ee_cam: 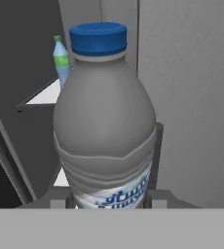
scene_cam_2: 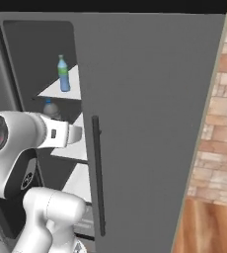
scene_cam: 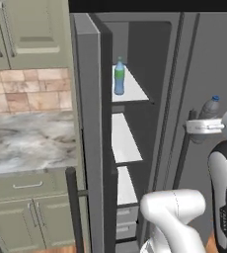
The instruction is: Take the bottled waters from the counter and place them in the freezer to freeze. Close the freezer door after placing the bottles.
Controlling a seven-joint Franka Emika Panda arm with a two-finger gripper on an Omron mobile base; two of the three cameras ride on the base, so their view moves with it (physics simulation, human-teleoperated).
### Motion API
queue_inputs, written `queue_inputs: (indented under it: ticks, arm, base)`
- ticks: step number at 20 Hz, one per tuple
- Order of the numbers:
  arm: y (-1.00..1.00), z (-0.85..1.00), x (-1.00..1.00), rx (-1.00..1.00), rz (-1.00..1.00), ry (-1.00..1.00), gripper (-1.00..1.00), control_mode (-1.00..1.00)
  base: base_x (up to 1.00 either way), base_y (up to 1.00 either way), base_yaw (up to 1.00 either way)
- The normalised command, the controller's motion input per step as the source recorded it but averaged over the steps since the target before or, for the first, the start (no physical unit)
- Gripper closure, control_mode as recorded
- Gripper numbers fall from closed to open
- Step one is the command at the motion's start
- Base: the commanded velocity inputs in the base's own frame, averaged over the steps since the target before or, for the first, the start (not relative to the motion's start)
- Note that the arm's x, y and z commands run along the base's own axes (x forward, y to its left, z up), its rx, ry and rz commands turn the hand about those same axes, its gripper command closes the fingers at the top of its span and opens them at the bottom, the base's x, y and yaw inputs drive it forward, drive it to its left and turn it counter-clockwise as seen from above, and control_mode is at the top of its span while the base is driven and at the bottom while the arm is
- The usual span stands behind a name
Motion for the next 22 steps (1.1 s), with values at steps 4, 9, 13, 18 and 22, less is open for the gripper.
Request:
queue_inputs:
  ticks: [4,9,13,18,22]
  arm:
    - [0.0,0.0,0.0,0.0,0.0,0.0,1.0,1.0]
    - [0.0,0.0,0.0,0.0,0.0,0.0,1.0,1.0]
    - [0.0,0.0,0.0,0.0,0.0,0.0,1.0,1.0]
    - [0.0,0.0,0.0,0.0,0.0,0.0,1.0,1.0]
    - [0.0,0.0,0.0,0.0,0.0,0.0,1.0,1.0]
  base:
    - [0.31,0.13,0.03]
    - [-0.03,0.26,0.03]
    - [-0.37,0.0,0.16]
    - [-0.02,0.0,0.22]
    - [-0.02,0.01,0.29]
